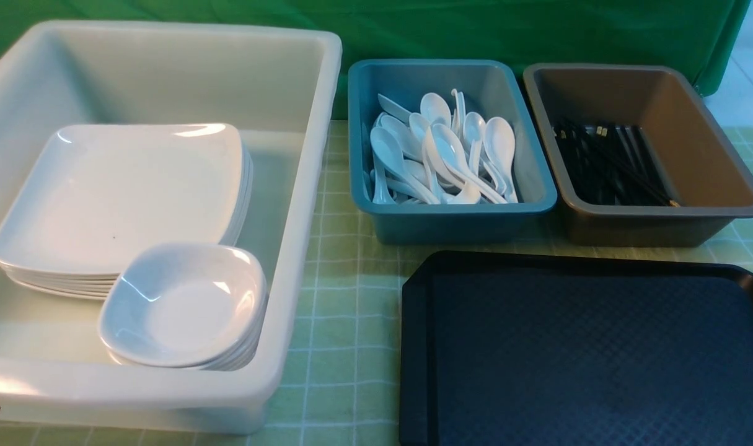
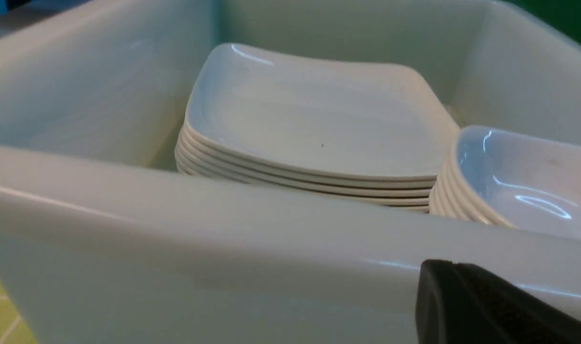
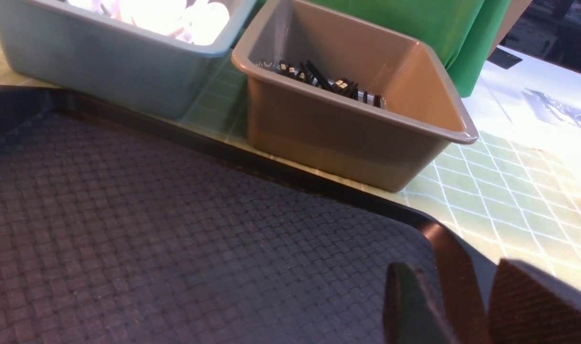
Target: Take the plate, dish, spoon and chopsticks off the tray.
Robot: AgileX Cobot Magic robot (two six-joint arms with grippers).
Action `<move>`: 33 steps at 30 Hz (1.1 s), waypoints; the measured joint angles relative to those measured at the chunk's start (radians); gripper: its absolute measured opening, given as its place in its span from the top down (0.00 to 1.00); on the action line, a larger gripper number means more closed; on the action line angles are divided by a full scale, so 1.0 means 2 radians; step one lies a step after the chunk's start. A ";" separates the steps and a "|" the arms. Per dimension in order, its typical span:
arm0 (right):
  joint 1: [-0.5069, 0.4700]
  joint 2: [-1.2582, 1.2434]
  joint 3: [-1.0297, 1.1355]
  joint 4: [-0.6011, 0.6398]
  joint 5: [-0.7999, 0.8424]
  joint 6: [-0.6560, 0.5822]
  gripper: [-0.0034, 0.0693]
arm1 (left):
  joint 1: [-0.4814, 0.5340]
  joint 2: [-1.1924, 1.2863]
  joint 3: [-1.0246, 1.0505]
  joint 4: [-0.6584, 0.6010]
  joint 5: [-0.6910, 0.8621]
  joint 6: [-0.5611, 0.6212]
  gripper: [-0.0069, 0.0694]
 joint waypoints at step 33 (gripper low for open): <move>0.000 0.000 0.000 0.000 0.000 0.000 0.62 | 0.000 -0.001 0.000 0.011 0.001 -0.004 0.93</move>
